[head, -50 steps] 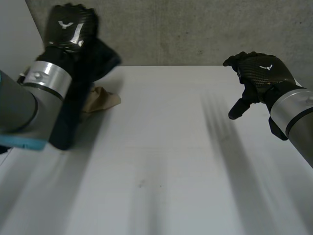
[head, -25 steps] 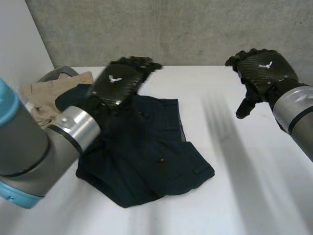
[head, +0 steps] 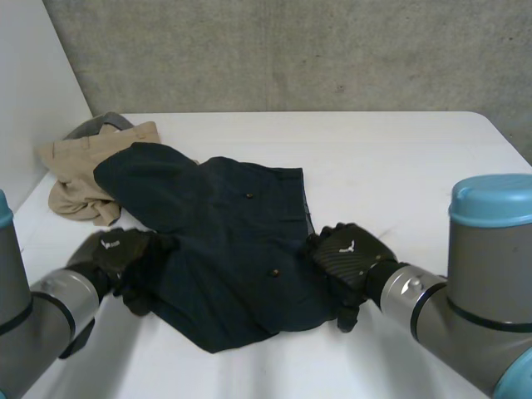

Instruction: Fold the laundry.

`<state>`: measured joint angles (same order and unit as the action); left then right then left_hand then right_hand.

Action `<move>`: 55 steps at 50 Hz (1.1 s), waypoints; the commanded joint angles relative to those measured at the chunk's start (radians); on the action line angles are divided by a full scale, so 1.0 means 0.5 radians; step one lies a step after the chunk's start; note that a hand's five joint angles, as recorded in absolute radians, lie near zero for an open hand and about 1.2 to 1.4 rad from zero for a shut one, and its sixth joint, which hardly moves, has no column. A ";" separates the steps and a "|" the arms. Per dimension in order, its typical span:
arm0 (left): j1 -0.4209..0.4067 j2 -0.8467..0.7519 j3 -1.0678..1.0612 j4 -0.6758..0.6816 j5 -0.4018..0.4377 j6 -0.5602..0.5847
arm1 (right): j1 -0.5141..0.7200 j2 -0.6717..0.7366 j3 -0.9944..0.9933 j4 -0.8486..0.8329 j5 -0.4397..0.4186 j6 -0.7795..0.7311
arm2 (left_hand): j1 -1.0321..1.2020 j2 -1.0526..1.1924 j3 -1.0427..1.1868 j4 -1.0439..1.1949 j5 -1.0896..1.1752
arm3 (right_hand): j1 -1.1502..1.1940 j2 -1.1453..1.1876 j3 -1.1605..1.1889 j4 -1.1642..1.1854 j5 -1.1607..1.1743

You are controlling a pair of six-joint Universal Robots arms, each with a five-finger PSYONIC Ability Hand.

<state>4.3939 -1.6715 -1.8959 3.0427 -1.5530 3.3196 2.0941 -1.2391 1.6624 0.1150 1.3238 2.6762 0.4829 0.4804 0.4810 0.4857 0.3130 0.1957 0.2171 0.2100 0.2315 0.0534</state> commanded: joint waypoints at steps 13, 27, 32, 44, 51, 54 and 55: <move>-0.062 -0.449 0.070 0.262 0.127 0.098 | 0.043 0.343 0.022 -0.325 0.110 -0.017 | -0.369 -0.364 -0.365 -0.374 -0.378 | 0.676 0.633 0.647 0.604 0.612; -0.167 -0.523 0.202 0.403 0.096 0.156 | 0.033 0.273 -0.073 -0.451 0.325 -0.008 | 1.827 1.832 1.831 1.821 1.818 | 2.401 2.358 2.372 2.329 2.337; -0.234 -0.269 0.273 0.403 0.041 0.193 | 0.033 0.024 -0.180 -0.414 0.334 0.013 | 1.827 1.832 1.831 1.821 1.818 | 2.401 2.358 2.372 2.329 2.337; -0.265 0.591 0.644 0.348 0.038 0.190 | 0.024 -0.402 -0.717 0.083 0.313 -0.002 | 1.827 1.832 1.831 1.821 1.818 | 2.401 2.358 2.372 2.329 2.337; -0.262 0.806 0.932 0.219 0.035 0.187 | 0.021 -0.510 -1.281 0.368 0.313 0.001 | 1.827 1.832 1.831 1.821 1.818 | 2.401 2.358 2.372 2.329 2.337; -0.250 0.806 0.982 0.219 0.035 0.181 | 0.024 -0.519 -1.435 0.454 0.304 0.004 | 1.827 1.832 1.831 1.821 1.818 | 2.401 2.358 2.372 2.329 2.337; -0.250 0.797 0.985 0.222 0.035 0.181 | 0.024 -0.516 -1.450 0.478 0.304 0.004 | 1.827 1.832 1.831 1.821 1.818 | 2.401 2.358 2.372 2.329 2.337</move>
<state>4.2625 -1.2869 -1.4684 3.1706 -1.5349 3.4133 2.1046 -1.4866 1.0898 0.2717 1.4789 2.6768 1.1385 1.1949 1.1878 1.2001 0.9741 0.7114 1.1687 1.1797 1.1865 0.9946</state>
